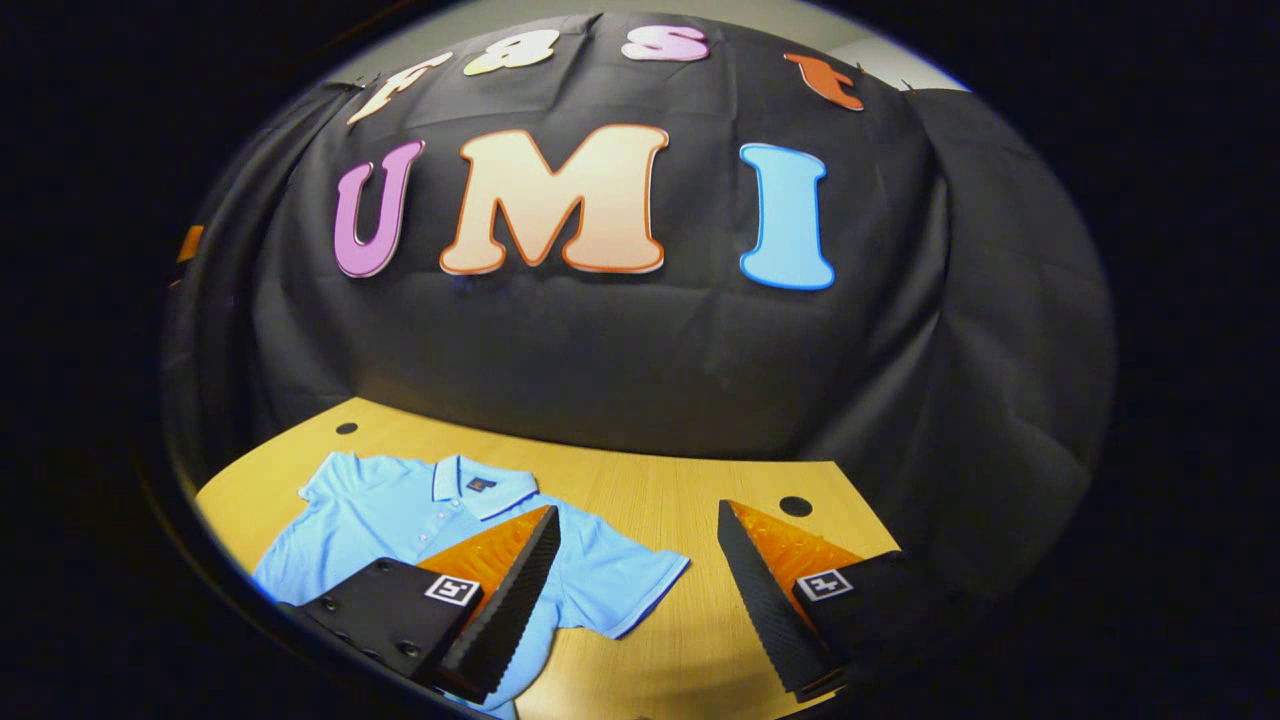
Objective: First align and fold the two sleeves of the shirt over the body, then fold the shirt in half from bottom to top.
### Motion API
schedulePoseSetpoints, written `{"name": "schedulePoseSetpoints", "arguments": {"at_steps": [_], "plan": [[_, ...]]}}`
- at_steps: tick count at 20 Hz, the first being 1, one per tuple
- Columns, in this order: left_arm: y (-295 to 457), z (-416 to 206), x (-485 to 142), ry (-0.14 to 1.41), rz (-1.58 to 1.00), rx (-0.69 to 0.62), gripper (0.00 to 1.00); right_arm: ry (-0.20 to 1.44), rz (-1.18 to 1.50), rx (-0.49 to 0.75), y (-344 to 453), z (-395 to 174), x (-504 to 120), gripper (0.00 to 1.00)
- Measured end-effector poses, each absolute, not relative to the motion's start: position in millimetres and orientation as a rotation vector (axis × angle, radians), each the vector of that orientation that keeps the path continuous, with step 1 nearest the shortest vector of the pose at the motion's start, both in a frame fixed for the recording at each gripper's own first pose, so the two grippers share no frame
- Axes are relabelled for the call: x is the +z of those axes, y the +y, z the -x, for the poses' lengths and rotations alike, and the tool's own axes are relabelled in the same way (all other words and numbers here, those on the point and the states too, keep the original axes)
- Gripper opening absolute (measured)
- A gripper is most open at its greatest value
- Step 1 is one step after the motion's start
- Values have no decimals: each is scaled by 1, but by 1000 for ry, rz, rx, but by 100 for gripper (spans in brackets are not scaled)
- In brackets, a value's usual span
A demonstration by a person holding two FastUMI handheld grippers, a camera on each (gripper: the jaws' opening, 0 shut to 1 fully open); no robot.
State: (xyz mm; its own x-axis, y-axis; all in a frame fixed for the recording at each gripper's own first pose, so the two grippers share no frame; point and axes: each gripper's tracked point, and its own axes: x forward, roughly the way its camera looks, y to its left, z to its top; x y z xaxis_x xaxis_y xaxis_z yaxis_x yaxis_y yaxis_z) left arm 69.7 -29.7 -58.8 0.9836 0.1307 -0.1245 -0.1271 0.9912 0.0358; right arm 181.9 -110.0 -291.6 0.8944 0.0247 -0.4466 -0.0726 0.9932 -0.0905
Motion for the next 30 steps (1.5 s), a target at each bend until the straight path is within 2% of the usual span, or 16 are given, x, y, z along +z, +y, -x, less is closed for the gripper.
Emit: {"name": "schedulePoseSetpoints", "arguments": {"at_steps": [6, 13, 22, 25, 26, 28, 29, 30], "plan": [[-22, -78, -75, 175, -59, 193, 95, 581, 117, 46, -119, -204, -372, 100], [-13, -84, -89, 212, -71, 241, 95, 727, 120, 35, -127, -200, -444, 99], [-9, -84, -98, 242, -70, 268, 95, 839, 57, 15, -126, -197, -486, 100], [-8, -83, -102, 253, -68, 270, 95, 844, 13, 20, -123, -198, -491, 96], [-8, -83, -104, 258, -64, 270, 95, 844, 14, 35, -121, -197, -492, 88], [-8, -83, -107, 268, -55, 266, 95, 831, -1, 64, -112, -199, -492, 56], [-9, -84, -107, 271, -53, 262, 95, 838, -22, 67, -108, -198, -491, 47], [-10, -84, -108, 273, -55, 258, 95, 836, -43, 62, -106, -200, -492, 25]]}}
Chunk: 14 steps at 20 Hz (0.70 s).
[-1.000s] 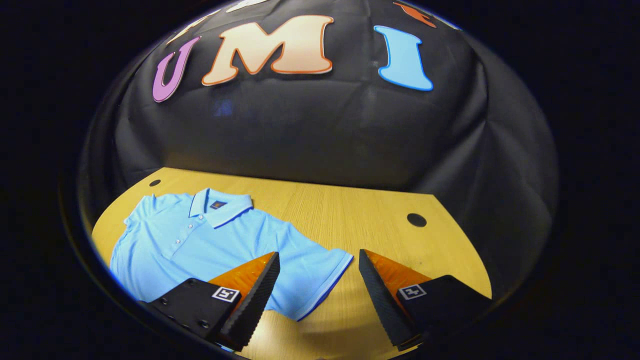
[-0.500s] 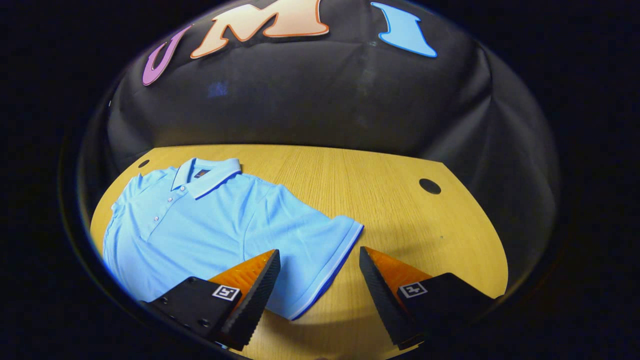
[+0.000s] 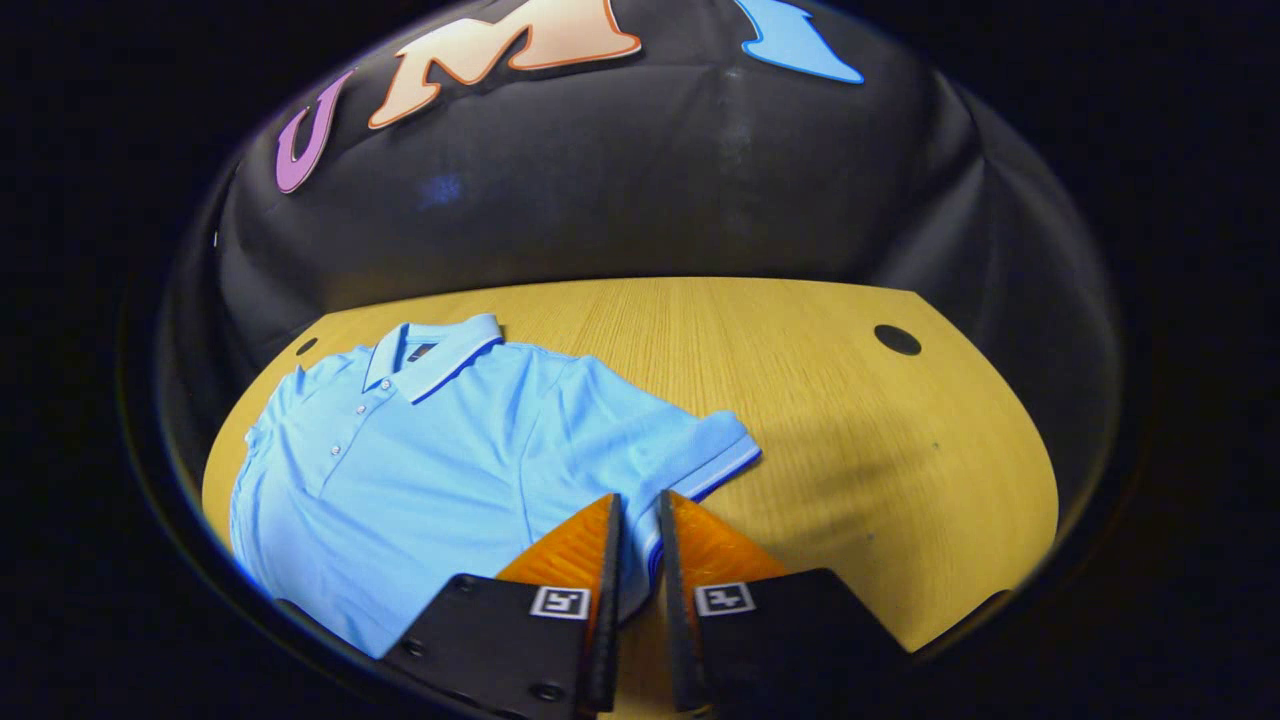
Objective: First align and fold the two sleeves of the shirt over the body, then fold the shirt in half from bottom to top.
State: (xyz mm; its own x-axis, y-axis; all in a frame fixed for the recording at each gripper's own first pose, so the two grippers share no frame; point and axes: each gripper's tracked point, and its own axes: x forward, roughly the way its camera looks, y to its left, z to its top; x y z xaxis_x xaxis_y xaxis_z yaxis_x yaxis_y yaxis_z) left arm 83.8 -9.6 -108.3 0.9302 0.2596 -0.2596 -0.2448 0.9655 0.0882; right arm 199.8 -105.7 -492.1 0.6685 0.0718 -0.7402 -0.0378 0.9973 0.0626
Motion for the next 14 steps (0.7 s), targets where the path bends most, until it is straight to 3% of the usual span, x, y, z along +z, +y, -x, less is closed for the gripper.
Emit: {"name": "schedulePoseSetpoints", "arguments": {"at_steps": [1, 2, 10, 14], "plan": [[-9, -85, -108, 274, -56, 255, 95, 838, -65, 66, -103, -200, -491, 14], [-11, -86, -110, 274, -57, 252, 95, 839, -90, 71, -100, -202, -490, 10], [4, -76, -108, 262, -51, 249, 95, 666, -124, 161, -40, -235, -421, 10], [26, -68, -111, 272, -56, 234, 95, 655, -94, 229, 17, -229, -422, 10]]}}
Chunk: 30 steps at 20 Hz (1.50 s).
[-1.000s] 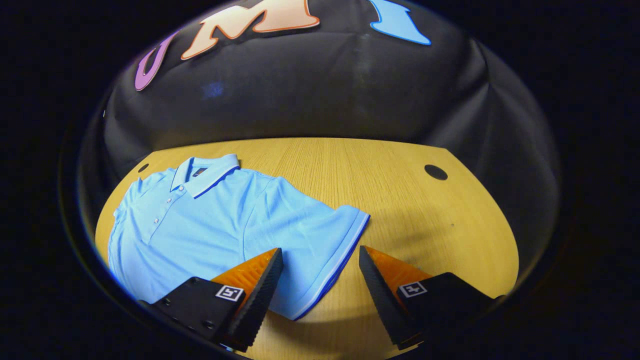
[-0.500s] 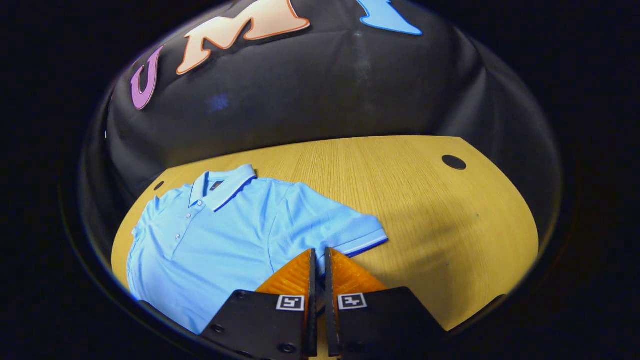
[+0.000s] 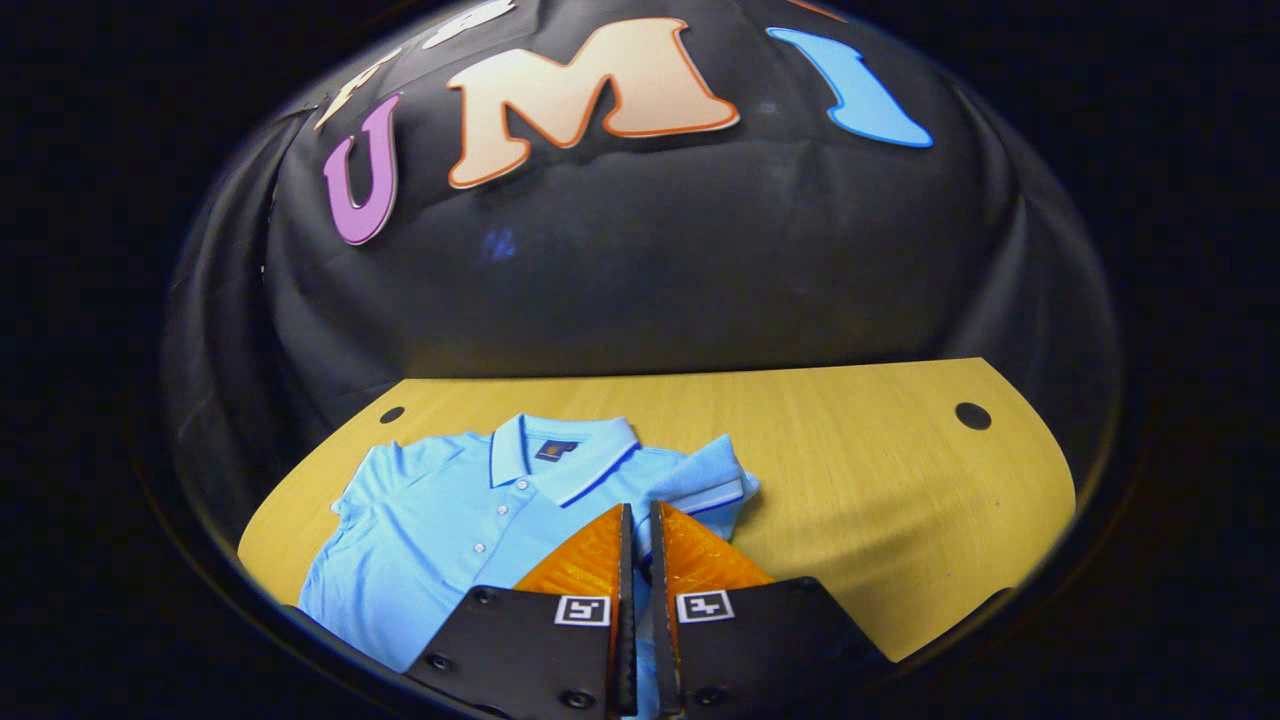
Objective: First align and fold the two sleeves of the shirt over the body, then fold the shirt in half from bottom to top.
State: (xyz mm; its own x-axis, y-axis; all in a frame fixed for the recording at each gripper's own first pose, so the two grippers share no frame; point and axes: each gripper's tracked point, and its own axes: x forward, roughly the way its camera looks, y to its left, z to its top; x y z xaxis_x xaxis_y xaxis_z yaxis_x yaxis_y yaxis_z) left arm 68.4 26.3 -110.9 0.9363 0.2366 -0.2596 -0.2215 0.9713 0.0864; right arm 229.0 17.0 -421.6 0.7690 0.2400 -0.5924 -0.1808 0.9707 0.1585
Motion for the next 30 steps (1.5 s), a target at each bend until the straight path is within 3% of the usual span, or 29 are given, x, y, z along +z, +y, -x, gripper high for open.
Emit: {"name": "schedulePoseSetpoints", "arguments": {"at_steps": [8, 9, 12, 21, 30], "plan": [[88, -73, -161, 349, -55, 147, 95, 755, 12, 263, 86, -204, -465, 10], [94, -78, -172, 366, -44, 133, 95, 747, 19, 249, 85, -203, -460, 21], [103, -97, -209, 417, -12, 90, 95, 683, 15, 178, 76, -203, -427, 99], [108, -166, -339, 710, 116, 22, 95, 647, 8, 4, 19, -128, -363, 98], [123, -191, -425, 1038, 104, 133, 95, 722, 32, -108, -26, -70, -376, 96]]}}
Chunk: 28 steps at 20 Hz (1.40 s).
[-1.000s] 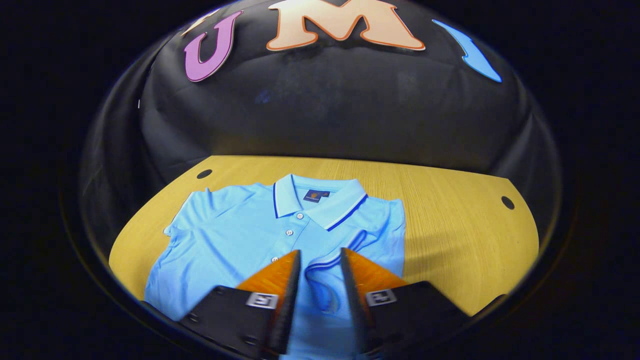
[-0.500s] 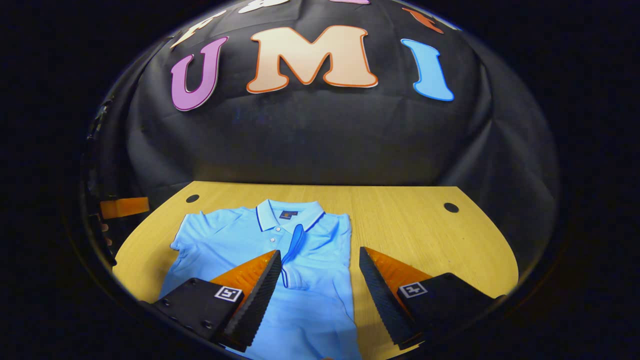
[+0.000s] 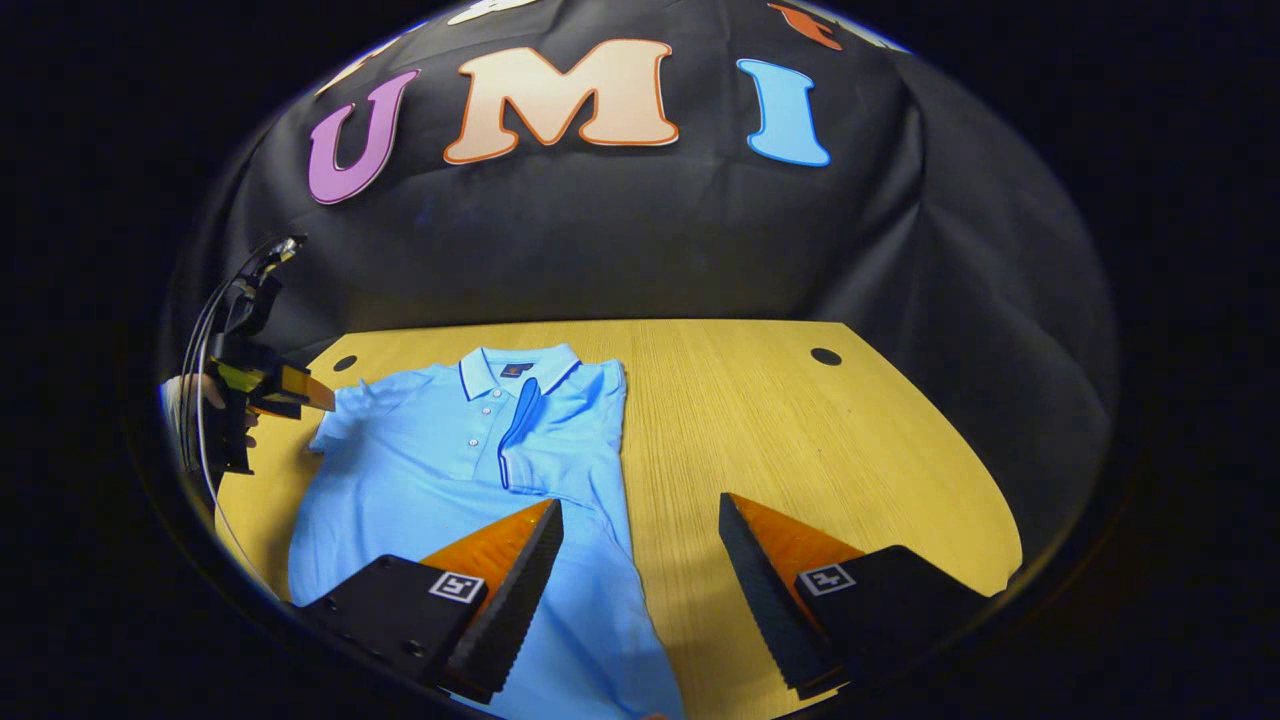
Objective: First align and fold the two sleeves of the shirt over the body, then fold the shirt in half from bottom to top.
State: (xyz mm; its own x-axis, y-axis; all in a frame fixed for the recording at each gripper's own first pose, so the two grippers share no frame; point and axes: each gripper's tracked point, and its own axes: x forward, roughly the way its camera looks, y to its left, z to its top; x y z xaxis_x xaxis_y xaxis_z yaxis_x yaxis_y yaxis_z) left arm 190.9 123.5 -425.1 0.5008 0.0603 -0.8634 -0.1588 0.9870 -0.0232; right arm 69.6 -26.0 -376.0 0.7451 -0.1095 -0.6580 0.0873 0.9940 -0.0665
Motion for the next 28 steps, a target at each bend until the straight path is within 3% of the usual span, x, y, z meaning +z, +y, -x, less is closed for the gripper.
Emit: {"name": "schedulePoseSetpoints", "arguments": {"at_steps": [6, 10, 12, 14, 15, 16, 17, 22, 28], "plan": [[119, -183, -457, 1145, 76, 127, 95, 723, 51, -119, -39, -62, -373, 98], [115, -189, -453, 1128, 66, 116, 97, 738, 38, -136, -48, -59, -376, 98], [107, -190, -452, 1123, 63, 88, 76, 745, 25, -142, -51, -58, -378, 96], [95, -192, -449, 1109, 70, 66, 43, 746, 22, -142, -56, -60, -381, 98], [91, -193, -447, 1109, 70, 69, 17, 749, 23, -139, -60, -60, -383, 98], [91, -192, -448, 1103, 72, 76, 5, 751, 24, -134, -60, -59, -384, 98], [93, -193, -448, 1103, 70, 86, 0, 753, 25, -131, -58, -59, -383, 98], [79, -201, -424, 1045, -31, 74, 0, 758, 37, -116, -61, -55, -385, 98], [12, -210, -408, 1003, -173, -44, 0, 756, 20, -123, -83, -48, -381, 98]]}}
